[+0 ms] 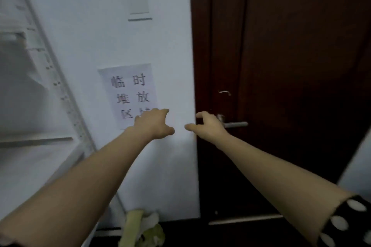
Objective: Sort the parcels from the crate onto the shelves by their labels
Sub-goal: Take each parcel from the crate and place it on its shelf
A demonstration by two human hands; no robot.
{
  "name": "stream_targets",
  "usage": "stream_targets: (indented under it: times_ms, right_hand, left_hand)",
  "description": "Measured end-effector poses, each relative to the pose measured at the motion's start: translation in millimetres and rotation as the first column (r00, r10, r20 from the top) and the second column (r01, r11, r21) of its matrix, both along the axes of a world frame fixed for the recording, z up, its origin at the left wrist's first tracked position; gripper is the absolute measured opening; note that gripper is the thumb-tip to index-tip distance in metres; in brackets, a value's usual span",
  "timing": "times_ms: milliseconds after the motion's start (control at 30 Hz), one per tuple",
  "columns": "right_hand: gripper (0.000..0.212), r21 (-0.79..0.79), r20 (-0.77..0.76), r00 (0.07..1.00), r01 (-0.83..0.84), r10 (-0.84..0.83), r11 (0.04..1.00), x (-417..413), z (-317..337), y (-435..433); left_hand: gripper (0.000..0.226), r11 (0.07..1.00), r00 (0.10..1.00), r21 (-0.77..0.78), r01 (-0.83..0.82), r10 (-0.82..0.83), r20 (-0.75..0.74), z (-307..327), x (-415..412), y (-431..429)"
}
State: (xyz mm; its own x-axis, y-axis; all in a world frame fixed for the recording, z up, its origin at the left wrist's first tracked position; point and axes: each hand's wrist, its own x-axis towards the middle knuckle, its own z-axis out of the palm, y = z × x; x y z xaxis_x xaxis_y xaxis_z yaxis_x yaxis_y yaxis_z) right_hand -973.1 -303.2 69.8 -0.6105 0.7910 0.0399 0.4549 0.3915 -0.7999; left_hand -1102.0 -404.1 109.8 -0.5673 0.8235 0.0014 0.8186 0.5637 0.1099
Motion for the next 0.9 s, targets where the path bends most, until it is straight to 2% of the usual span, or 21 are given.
stream_targets:
  times_ms: [133,300,467,567,667,733,800,900]
  right_hand:
    - [0.066,-0.188,0.023,0.977,0.213,-0.213,0.959,133.3,-40.0,17.8]
    - [0.065,-0.281,0.024,0.89,0.442,-0.455,0.851,304.6,-75.5,8.1]
    - [0.061,-0.304,0.054,0.736,0.656,-0.675,0.691,484.6,-102.2,-28.1]
    - [0.063,-0.325,0.105,0.623,0.758,-0.775,0.566,589.3,-115.9,-53.6]
    - [0.064,-0.365,0.125,0.516,0.818,-0.847,0.444,680.0,-125.1,-74.1]
    - [0.063,-0.395,0.117,0.458,0.836,-0.881,0.382,728.8,-130.1,-84.7]
    - [0.062,-0.423,0.098,0.409,0.842,-0.907,0.334,764.8,-137.0,-91.2]
    - [0.06,-0.458,0.065,0.342,0.845,-0.937,0.277,799.4,-151.8,-93.7]
  left_hand:
    - [0.078,0.972,0.968,-0.053,0.228,-0.221,0.117,-41.2,106.2,47.6]
    - [0.081,0.888,0.862,-0.066,0.454,-0.42,0.282,-86.4,263.0,85.2]
    - [0.071,0.777,0.735,-0.069,0.626,-0.557,0.386,-123.6,447.2,95.0]
    - [0.057,0.691,0.656,-0.085,0.718,-0.63,0.415,-140.2,546.9,91.0]
    - [0.053,0.602,0.58,-0.1,0.792,-0.69,0.433,-156.9,625.3,90.5]
    - [0.064,0.556,0.547,-0.119,0.823,-0.717,0.432,-165.8,668.8,92.6]
    - [0.073,0.528,0.526,-0.126,0.84,-0.733,0.432,-171.5,704.7,97.6]
    - [0.068,0.521,0.513,-0.111,0.846,-0.74,0.435,-182.0,748.9,116.0]
